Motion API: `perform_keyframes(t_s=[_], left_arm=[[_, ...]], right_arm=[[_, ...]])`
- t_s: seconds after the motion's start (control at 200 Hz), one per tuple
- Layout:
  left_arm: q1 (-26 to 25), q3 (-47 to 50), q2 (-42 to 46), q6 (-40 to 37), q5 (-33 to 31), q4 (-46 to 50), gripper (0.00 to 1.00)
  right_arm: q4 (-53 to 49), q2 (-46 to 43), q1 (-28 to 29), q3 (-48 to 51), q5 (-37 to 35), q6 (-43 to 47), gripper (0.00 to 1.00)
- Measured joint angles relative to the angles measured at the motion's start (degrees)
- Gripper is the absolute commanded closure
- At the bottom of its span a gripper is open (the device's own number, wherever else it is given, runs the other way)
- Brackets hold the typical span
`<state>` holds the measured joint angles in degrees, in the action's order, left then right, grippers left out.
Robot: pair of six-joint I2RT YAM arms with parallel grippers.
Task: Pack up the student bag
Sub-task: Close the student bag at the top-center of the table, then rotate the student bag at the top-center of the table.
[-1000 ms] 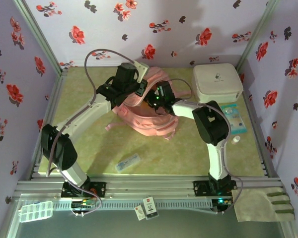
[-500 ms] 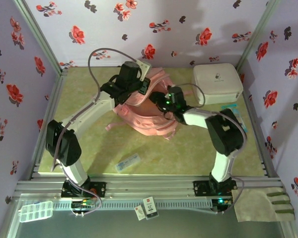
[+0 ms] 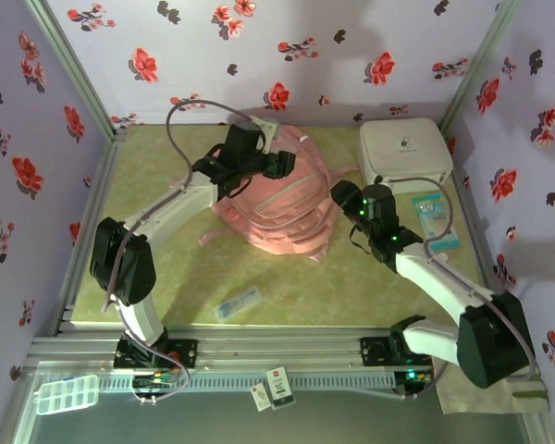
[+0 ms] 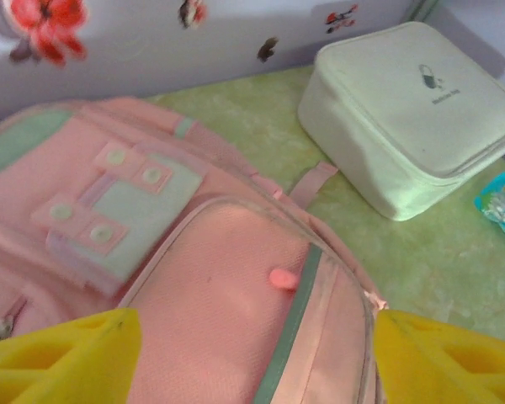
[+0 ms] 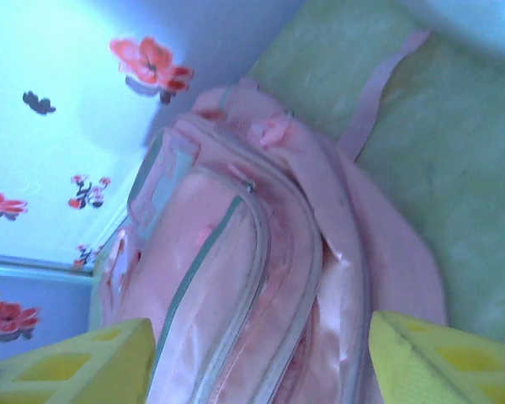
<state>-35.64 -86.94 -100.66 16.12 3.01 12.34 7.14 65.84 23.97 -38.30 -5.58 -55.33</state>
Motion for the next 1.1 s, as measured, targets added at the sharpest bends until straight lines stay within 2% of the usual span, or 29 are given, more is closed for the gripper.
perform_keyframes(t_s=[0.17,0.335,0.45,0.595,0.8,1.095], left_arm=[[5.57,9.22,4.83,8.41,0.04,-0.5,0.18],[14.27,18.18,7.96,18.18,2.23,-2.14,0.23],[18.45,25.05,8.28,24.06,5.51,-5.25,0.25],[20.02,31.06,8.28,28.81,9.75,-8.35,0.31],[21.31,32.11,6.93,33.83,15.74,-15.13,0.58],[22.23,32.26,2.29,37.55,19.21,-19.69,0.64]], right_arm=[[-5.64,0.79,0.46,-3.23,-1.73,5.42,0.26],[-7.54,6.97,3.17,-6.69,0.0,8.41,0.26],[-7.76,10.95,4.94,-7.61,1.79,8.9,0.27],[-8.22,14.97,5.95,-8.61,4.5,8.87,0.27],[-8.31,18.84,6.6,-10.23,7.1,8.83,0.31],[-8.26,19.71,7.06,-10.32,8.41,8.83,0.34]])
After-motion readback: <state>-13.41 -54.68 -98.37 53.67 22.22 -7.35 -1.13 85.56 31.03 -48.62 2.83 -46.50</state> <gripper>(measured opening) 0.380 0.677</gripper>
